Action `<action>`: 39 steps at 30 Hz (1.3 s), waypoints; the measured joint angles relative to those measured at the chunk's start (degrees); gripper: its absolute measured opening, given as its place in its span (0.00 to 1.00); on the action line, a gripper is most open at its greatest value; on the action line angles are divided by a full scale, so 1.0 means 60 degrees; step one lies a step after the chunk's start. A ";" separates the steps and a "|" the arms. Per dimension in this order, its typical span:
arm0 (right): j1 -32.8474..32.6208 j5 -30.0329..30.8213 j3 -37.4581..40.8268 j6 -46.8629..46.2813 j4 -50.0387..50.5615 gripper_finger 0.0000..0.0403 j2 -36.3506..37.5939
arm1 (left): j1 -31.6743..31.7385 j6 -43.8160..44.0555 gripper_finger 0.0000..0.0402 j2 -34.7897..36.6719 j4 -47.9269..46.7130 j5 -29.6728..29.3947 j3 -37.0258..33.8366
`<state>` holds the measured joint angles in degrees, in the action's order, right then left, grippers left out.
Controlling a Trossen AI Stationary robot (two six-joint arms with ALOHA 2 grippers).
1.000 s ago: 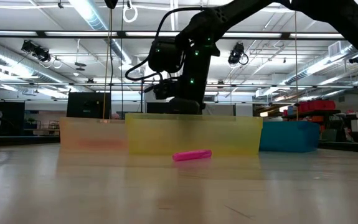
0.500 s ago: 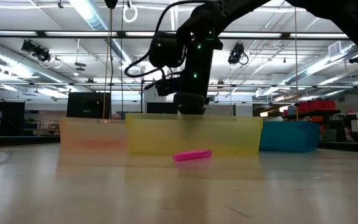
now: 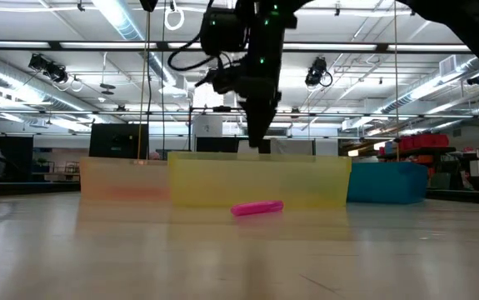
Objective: Pick & Place Markers
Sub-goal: Put the pink pen into the blue bin
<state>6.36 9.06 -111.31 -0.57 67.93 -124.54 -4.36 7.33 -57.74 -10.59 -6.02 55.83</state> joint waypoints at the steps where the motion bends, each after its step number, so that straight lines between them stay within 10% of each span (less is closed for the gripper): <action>1: -0.0027 -0.0002 -0.0259 -0.0005 0.0403 0.41 0.0000 | 0.0000 0.0002 0.03 0.0000 0.0000 -0.0032 0.0000; 10: -0.0374 -0.0008 -0.1832 0.0661 0.1372 0.41 0.0005 | 0.0003 0.0172 0.03 0.0000 0.0000 -0.0055 0.0000; 39: -0.2792 -0.0765 -0.0615 0.1885 -0.1467 0.41 -0.0013 | 0.0011 -0.0910 0.02 0.1122 0.3337 -0.0962 0.0000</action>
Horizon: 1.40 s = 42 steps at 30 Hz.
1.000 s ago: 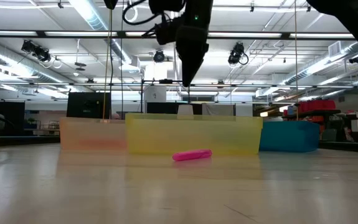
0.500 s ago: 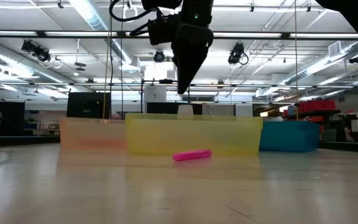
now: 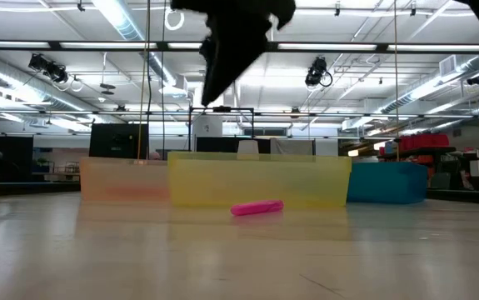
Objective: Pick & Place Markers
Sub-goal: Put the pink pen into the blue bin
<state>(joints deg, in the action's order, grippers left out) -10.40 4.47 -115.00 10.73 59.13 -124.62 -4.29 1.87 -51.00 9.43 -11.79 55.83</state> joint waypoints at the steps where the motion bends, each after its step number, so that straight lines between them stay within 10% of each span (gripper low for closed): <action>1: -0.0112 -0.0128 -0.0002 0.0195 -0.0272 0.41 0.0000 | 0.0000 0.0000 0.02 0.0000 -0.0004 0.0000 0.0000; 42: -0.0366 -0.0939 0.3395 0.3584 -0.2613 0.41 -0.0004 | -0.0011 0.0321 0.03 -0.0007 -0.0620 0.0007 0.0000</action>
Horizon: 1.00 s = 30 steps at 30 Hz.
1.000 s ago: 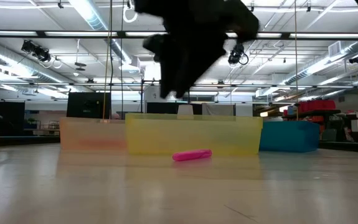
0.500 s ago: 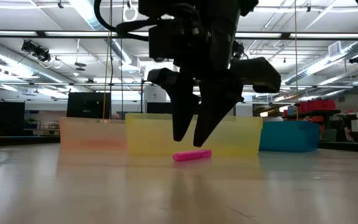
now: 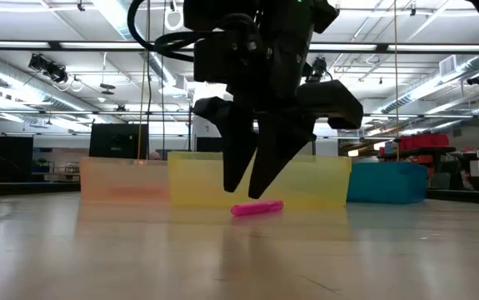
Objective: Pick & Place Markers
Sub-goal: Put the pink pen into the blue bin
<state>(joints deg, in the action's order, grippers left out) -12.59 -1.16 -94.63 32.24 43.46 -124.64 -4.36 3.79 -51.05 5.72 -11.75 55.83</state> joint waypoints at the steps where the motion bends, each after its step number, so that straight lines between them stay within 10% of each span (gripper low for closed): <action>1: 0.0009 -0.0043 0.0002 0.0000 0.0001 0.41 0.0000 | 0.0000 0.0003 0.03 0.0000 0.0000 0.0000 0.0000; 17: 0.0027 -0.0071 0.0616 -0.0042 -0.0487 0.39 -0.0084 | 0.0003 0.0007 0.03 0.0000 -0.0025 0.0000 0.0000; 30: 0.0005 -0.0107 0.0630 -0.0231 -0.0425 0.09 -0.0084 | 0.0000 0.0007 0.03 0.0000 -0.0029 -0.0004 0.0000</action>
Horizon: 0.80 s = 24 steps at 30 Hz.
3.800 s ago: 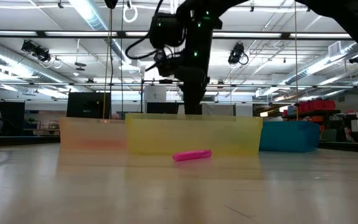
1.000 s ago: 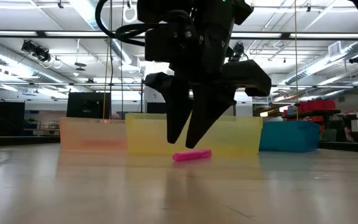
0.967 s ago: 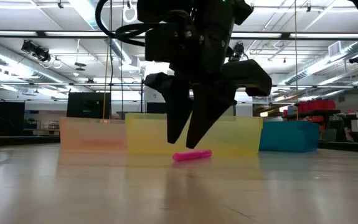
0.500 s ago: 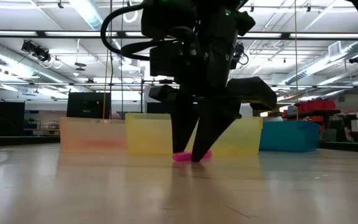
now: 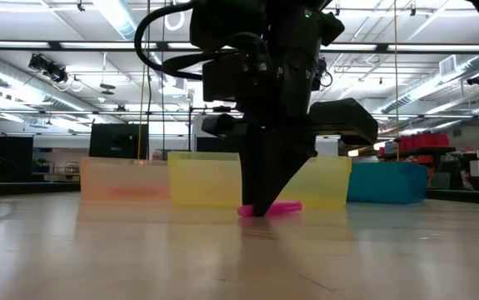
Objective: Pick & Place Markers
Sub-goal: Put the pink pen into the blue bin
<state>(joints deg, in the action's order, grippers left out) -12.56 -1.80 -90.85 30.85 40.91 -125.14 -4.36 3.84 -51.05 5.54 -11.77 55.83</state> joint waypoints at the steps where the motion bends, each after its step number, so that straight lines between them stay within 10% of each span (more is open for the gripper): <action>1: 0.0000 0.0016 0.0000 0.0000 0.0001 0.07 0.0000 | 0.0003 0.0000 0.03 0.0000 0.0000 0.0004 0.0000; 24: -0.0407 0.0430 -0.2958 -0.1445 0.4063 0.06 0.0029 | 0.0000 -0.0008 0.03 0.0000 0.0007 -0.0036 0.0000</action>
<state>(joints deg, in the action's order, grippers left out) -15.00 0.78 -108.60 22.18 65.28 -124.97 -4.36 3.79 -51.05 5.58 -11.99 55.83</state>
